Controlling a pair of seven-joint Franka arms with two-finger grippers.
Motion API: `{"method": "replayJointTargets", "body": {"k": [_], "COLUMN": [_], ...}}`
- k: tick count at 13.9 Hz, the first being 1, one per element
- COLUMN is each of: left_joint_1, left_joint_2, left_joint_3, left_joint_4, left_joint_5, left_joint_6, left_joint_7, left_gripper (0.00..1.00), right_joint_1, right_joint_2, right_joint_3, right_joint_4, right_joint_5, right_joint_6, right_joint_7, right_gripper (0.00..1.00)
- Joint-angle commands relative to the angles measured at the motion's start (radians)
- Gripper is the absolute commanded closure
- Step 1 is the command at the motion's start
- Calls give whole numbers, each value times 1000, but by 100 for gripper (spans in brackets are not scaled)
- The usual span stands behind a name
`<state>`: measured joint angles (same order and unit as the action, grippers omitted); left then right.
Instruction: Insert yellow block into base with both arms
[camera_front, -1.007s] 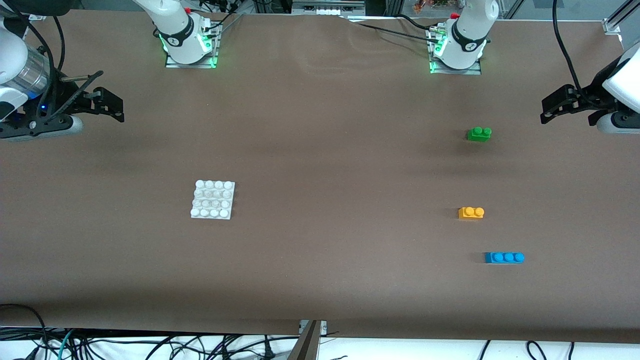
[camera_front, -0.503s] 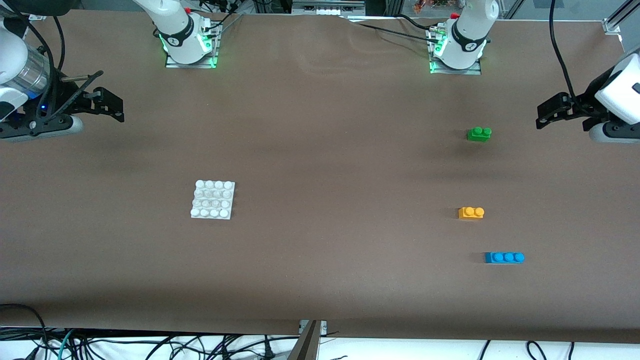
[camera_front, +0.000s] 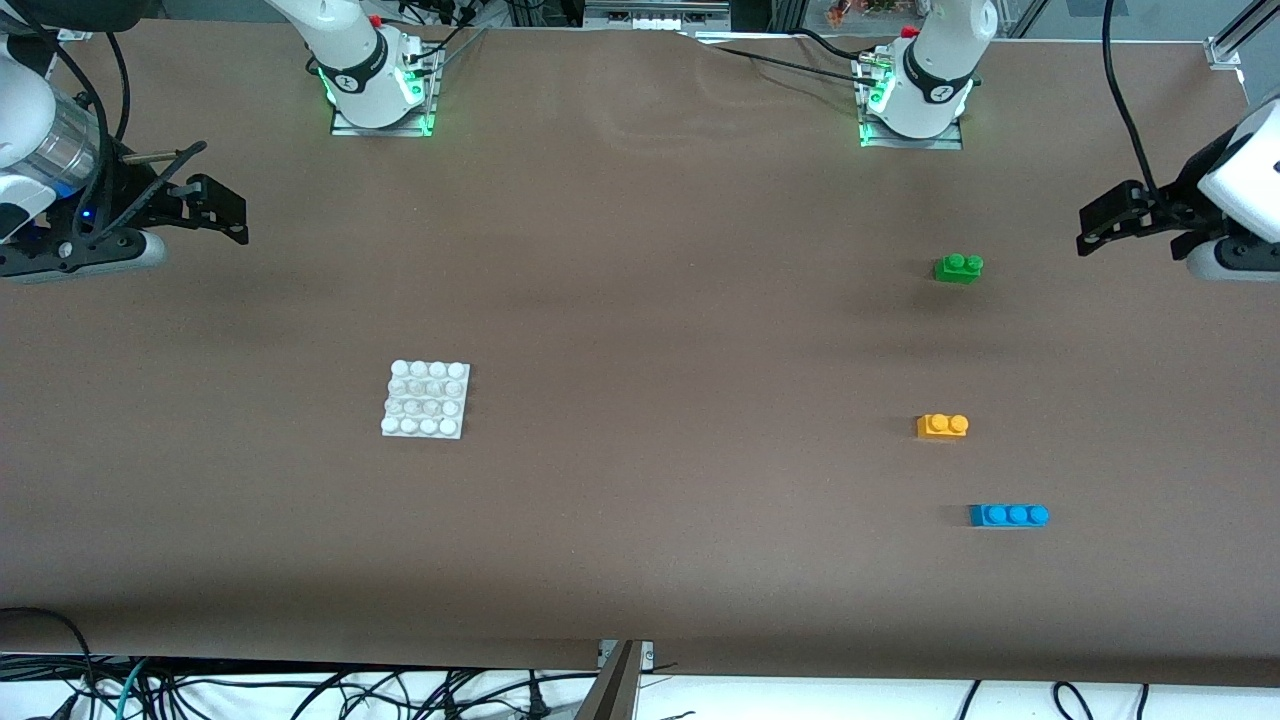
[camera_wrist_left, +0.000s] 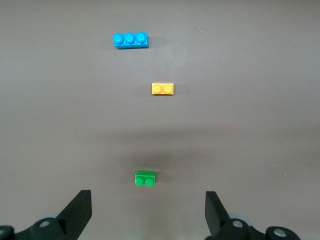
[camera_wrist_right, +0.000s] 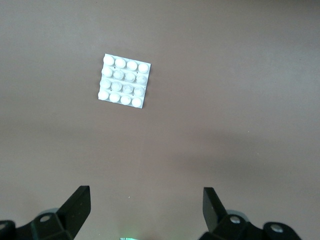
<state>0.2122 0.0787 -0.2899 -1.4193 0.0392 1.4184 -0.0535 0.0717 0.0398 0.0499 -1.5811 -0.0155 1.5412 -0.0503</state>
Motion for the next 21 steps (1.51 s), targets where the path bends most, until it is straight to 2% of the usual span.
{"method": "replayJointTargets", "body": {"k": [1,6,13,19,21], "left_joint_1": [6,4,9,1,-2], "left_joint_2": [-20,-25,1,12,18], "left_joint_3": [-15,-34,-18,-29,-35], "left_joint_4": [0,2,13,6,5], "left_joint_5": [15,-55,-22,-30,-19], "left_joint_6": [-41,-134,-84,-73,-70], "left_joint_7": [12,15,34,21,18], "left_gripper": [0,0,0,0,0], "right_joint_1": [-7,-7,-9,-9,-7], "right_joint_2": [-8,-5,-5,8,32], "right_joint_3": [4,4,4,5,7], "right_joint_4": [6,-13,-114,-215,-267], "right_joint_5": [-9,-7,0,9,9], "right_joint_6": [-9,4,132,295,394], "right_joint_7": [-16,-5,-2,0,1], "right_gripper": [1,1,1,1,1]}}
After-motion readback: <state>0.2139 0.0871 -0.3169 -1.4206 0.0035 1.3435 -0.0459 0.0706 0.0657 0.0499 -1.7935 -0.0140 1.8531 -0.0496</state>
